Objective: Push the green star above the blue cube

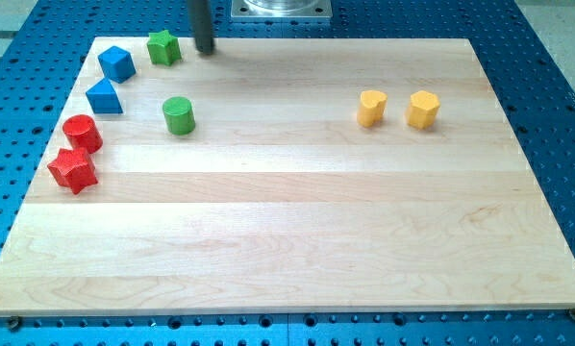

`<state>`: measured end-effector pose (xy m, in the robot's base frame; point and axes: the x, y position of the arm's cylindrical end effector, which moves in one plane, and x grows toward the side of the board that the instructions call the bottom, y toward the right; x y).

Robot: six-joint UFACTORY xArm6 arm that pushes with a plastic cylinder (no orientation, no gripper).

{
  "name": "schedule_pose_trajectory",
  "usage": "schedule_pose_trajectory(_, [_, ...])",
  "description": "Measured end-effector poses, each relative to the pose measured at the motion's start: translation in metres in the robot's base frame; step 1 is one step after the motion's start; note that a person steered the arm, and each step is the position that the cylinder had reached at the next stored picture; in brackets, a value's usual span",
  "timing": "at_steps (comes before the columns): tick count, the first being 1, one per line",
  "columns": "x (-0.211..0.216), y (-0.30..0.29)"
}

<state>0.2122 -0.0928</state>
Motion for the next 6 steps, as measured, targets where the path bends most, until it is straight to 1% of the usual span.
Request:
schedule_pose_trajectory(1, [0.003, -0.005])
schedule_pose_trajectory(3, [0.004, -0.078])
schedule_pose_trajectory(6, [0.006, -0.093])
